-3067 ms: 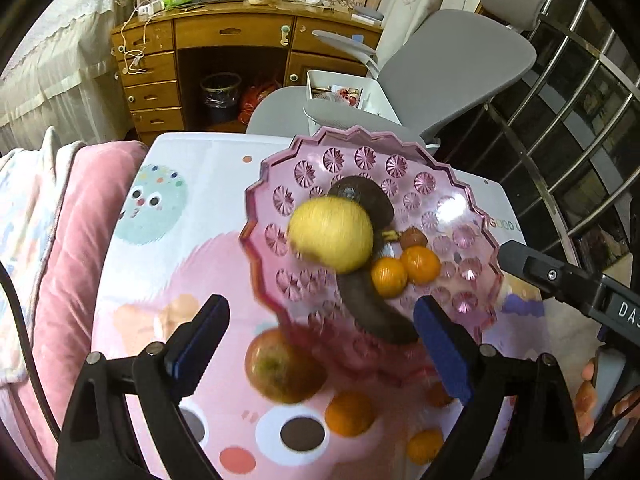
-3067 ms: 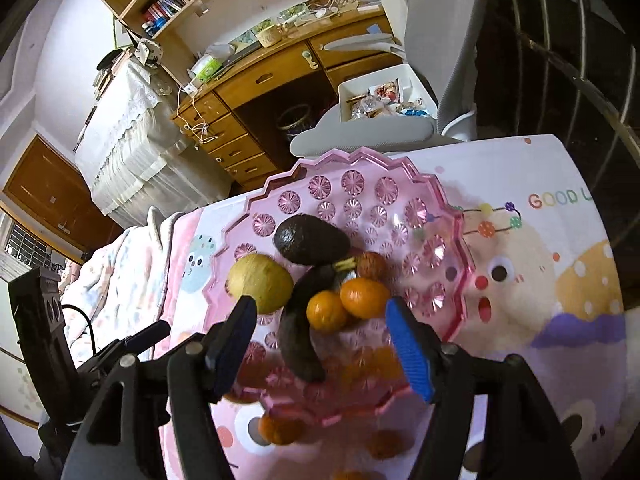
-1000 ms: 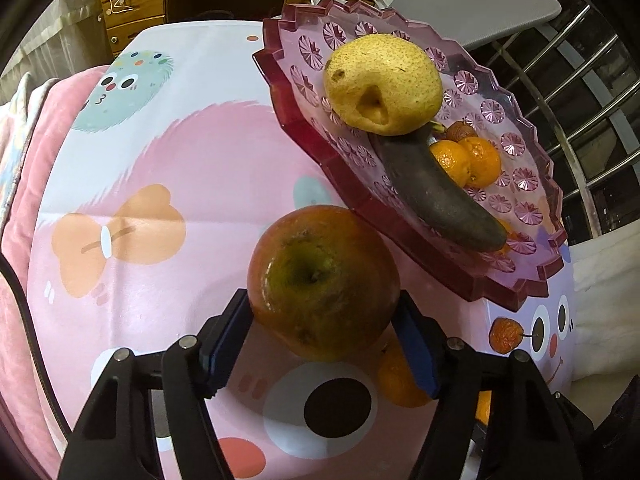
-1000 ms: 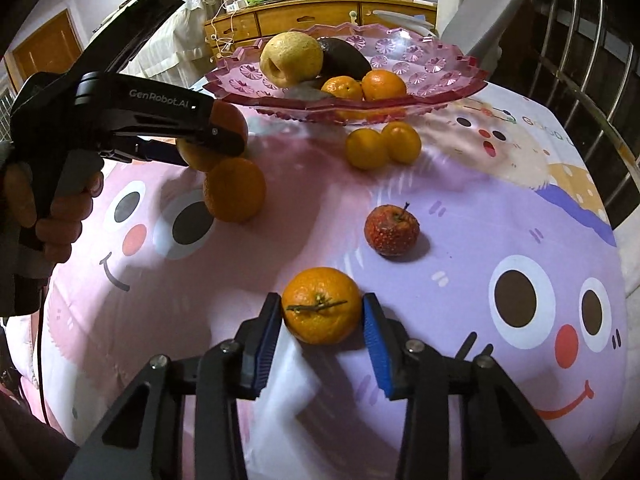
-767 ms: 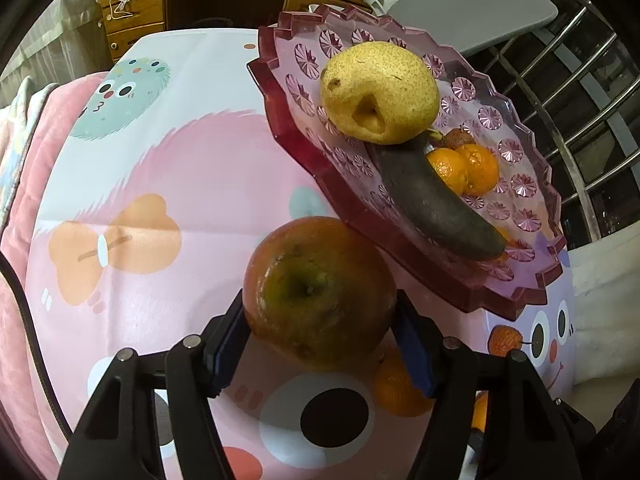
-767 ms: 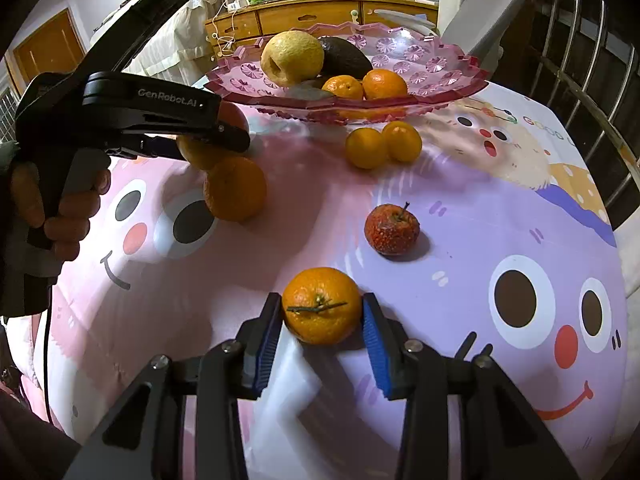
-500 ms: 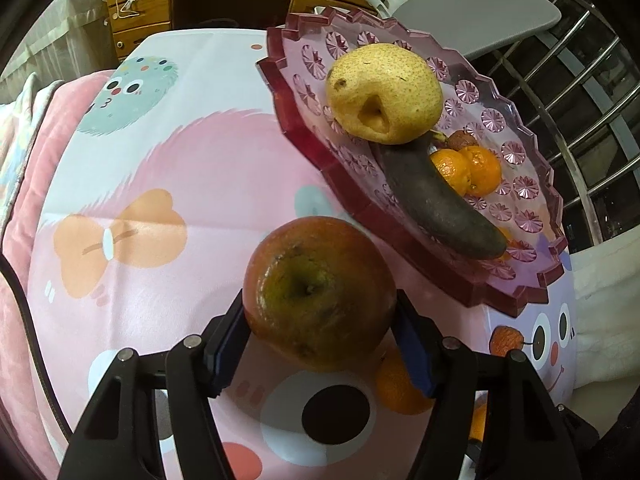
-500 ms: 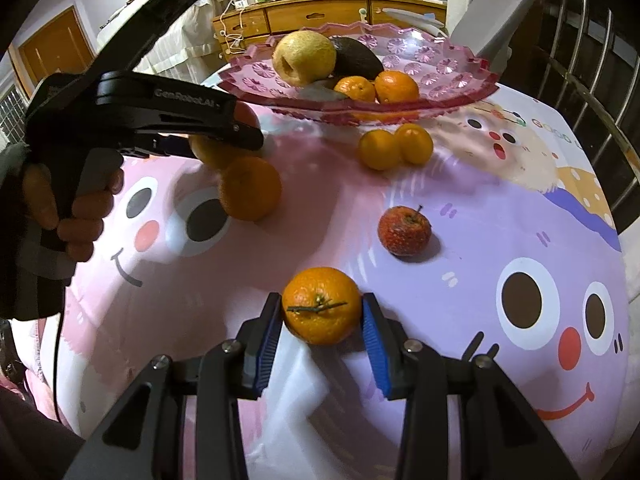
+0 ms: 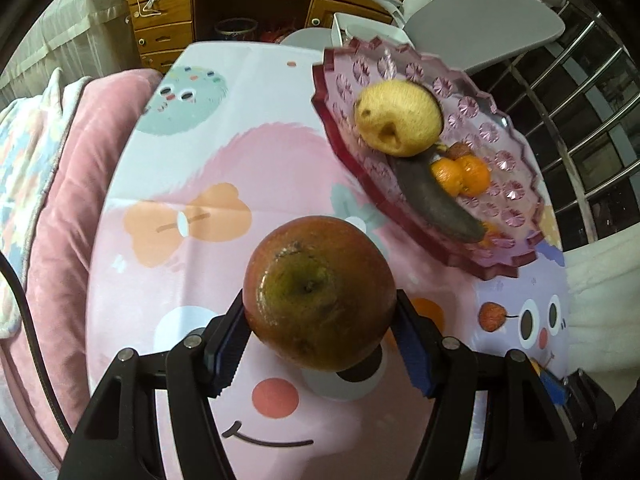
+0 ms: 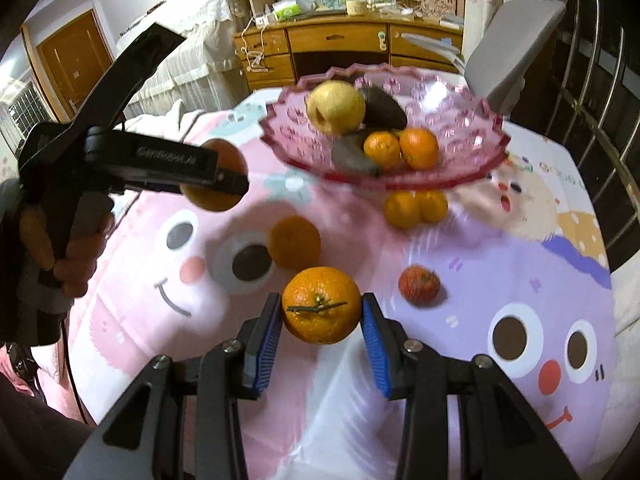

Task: Organize fruits
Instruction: 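Carry the apple with the left tool while the right tool carries the tangerine to the bowl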

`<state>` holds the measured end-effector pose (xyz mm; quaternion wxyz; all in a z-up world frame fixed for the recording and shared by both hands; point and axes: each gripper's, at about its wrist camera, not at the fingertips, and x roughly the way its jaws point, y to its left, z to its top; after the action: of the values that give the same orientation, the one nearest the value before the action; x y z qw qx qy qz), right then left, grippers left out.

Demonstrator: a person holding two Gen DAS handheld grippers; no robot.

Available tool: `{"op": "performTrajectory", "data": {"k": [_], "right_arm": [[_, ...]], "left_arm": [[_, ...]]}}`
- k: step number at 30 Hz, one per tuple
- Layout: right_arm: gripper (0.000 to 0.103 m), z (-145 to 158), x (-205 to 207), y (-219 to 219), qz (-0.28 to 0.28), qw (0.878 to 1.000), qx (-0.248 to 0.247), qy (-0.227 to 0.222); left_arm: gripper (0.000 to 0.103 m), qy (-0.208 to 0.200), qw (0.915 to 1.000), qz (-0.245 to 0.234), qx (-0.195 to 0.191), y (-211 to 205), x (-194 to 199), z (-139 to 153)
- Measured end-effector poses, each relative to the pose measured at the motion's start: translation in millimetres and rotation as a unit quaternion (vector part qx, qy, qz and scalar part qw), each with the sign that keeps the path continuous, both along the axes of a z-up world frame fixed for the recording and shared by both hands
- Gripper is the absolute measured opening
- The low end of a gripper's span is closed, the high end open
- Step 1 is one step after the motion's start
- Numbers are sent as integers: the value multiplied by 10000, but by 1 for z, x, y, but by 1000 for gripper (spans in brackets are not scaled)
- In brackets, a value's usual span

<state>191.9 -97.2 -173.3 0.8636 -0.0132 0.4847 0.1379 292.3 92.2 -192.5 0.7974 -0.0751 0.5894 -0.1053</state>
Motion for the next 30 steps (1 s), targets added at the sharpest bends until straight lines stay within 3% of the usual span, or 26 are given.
{"op": "performTrajectory", "data": {"k": [14,23,30], "right_arm": [[40,40,42,-12,-395,9977,-153,-529],[40,31,82,-29,-808,9951,-109,-556],[40,12,97,-37,-965,9950,8,-252]], "left_arm": [[66,-558,9969,-553,-84,-20,33,57],[66,-417,9954,-860,-111,-45,53,43],[66,-256,9951,-935,-193,-56,57,27]]}}
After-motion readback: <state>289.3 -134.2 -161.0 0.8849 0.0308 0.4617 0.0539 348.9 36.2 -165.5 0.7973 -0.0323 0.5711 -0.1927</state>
